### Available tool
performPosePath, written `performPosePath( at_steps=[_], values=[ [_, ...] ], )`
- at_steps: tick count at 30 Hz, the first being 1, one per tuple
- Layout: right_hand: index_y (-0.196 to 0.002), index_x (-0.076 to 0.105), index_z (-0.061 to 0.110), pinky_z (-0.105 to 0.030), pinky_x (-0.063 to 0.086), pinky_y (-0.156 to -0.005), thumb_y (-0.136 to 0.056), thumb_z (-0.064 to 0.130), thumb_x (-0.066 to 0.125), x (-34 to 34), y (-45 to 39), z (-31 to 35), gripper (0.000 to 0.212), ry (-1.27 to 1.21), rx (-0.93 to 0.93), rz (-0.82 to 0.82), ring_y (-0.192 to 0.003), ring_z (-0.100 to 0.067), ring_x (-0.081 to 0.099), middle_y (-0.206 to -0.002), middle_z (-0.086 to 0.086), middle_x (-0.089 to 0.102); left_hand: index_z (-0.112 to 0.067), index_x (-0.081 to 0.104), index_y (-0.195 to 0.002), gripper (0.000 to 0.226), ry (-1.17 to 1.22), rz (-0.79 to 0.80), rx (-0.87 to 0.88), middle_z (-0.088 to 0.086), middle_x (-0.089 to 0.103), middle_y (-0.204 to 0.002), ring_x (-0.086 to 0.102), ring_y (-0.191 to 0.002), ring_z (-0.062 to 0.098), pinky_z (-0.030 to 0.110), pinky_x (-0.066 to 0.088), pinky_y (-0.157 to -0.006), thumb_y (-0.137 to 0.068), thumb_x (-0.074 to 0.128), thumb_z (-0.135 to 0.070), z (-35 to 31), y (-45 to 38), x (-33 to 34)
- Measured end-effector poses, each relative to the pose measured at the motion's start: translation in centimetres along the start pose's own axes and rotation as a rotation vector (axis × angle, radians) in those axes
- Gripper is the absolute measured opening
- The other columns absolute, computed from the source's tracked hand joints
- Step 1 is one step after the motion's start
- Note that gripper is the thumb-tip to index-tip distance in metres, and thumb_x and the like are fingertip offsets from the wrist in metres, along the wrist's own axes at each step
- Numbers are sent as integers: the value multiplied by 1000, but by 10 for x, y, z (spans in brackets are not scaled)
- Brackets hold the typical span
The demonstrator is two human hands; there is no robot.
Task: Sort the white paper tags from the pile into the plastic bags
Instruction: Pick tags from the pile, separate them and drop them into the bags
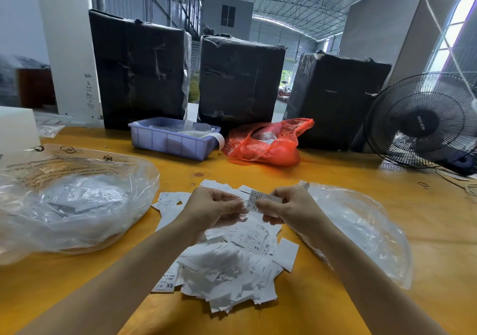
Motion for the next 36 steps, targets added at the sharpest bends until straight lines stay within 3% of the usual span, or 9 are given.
performPosePath(
  at_steps=[14, 18, 29, 36],
  values=[
    [-77, 67, 3, -21, 50, -55, -84, 13, 70, -3, 0, 1, 12, 4, -32, -55, -52, -9, 59, -57, -3, 66, -1, 68, -88, 7, -24, 5, -6, 16, 74, -82, 73, -69, 21, 21, 57, -58, -81, 69, -4, -3, 3, 1],
    [-77, 67, 4, -16, 47, -49, -83, 12, 70, 2, 1, 1, 11, 5, -19, 1, -48, -6, 58, -56, -2, 66, -1, 69, -86, 5, -25, 0, -3, 16, 73, -78, 72, -66, 21, 21, 56, -56, -81, 69, -3, -3, 2, 1],
    [-78, 67, 0, -20, 46, -52, -78, 17, 75, 7, 2, -3, 19, 23, 25, 112, -52, -12, 56, -57, -3, 65, 1, 68, -86, 5, -80, 69, -15, 18, 72, -73, 72, -63, 22, 22, 56, -55, -81, 68, -1, -2, 4, 8],
    [-76, 69, 10, -17, 44, -51, -76, 21, 77, 13, 5, -10, 13, 110, 117, 246, -53, -9, 55, -58, -1, 65, -3, 71, -83, 4, -123, 55, 1, 11, 74, -74, 72, -65, 17, 20, 54, -54, -82, 69, -7, -1, 3, 8]
  ],
)
Point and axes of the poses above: each hand's wrist, its own y-axis away from the middle knuckle, its own x-axis out of the palm, z = x × y, the point moved 7 cm from there along -y, towards the middle knuckle
